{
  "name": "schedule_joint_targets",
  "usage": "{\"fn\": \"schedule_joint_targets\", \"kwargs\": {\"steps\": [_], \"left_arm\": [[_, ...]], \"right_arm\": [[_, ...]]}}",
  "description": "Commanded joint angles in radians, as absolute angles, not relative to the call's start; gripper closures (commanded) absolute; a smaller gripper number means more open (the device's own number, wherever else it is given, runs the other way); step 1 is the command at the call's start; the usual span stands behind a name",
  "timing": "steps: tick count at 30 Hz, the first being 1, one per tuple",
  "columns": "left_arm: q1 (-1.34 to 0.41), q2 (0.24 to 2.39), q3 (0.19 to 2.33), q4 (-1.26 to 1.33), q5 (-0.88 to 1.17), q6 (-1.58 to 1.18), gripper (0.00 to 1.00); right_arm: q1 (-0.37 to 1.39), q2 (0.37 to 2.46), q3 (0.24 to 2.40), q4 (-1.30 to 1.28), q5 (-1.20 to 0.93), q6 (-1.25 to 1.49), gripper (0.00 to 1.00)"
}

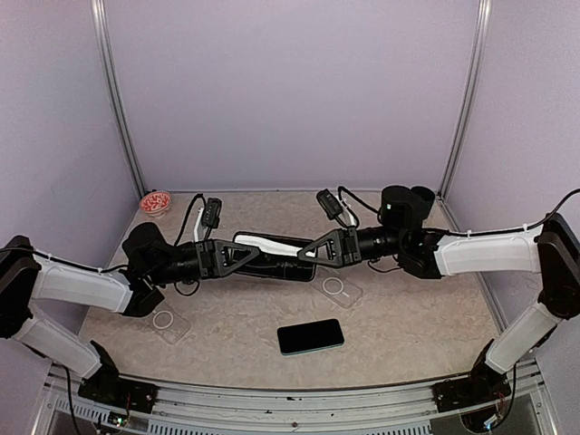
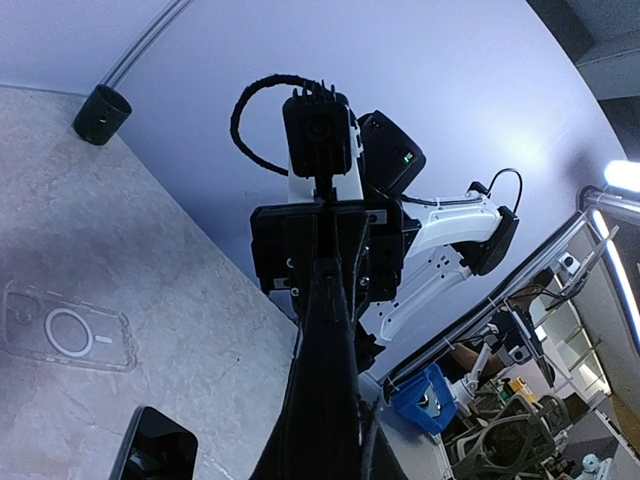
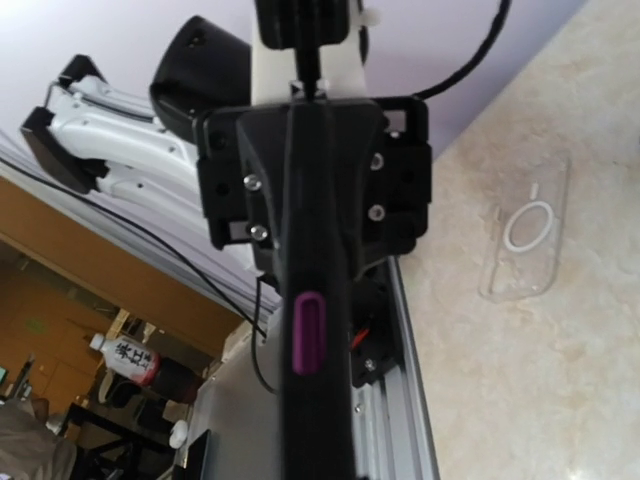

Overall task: Put the phone into the phone case
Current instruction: Pass from the left arm to the right

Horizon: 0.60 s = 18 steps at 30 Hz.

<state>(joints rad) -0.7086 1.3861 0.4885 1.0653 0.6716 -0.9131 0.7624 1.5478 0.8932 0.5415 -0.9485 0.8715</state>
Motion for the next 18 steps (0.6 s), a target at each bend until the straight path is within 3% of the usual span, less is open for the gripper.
{"fn": "schedule_joint_targets", "kwargs": {"steps": [1, 3, 8, 18], "left_arm": [[-0.722, 1.394, 0.526, 1.091, 0.671, -0.871, 1.0], [-0.722, 1.392, 0.525, 1.091, 0.66, -0.875, 0.97], [-0.72, 1.386, 0.508, 1.084, 0.601, -0.898, 0.55], [-0.751, 1.293, 0.386, 1.051, 0.287, -0.985, 0.36]], "right_arm": [[0.781, 1.572, 0.86, 0.711, -1.008, 0.98, 1.0], [0.783, 1.568, 0.849, 0.731, -1.002, 0.984, 1.0], [0.783, 1.488, 0.815, 0.728, -0.901, 0.906, 1.0], [0.784, 1.325, 0.752, 0.659, -0.64, 0.757, 1.0]]}}
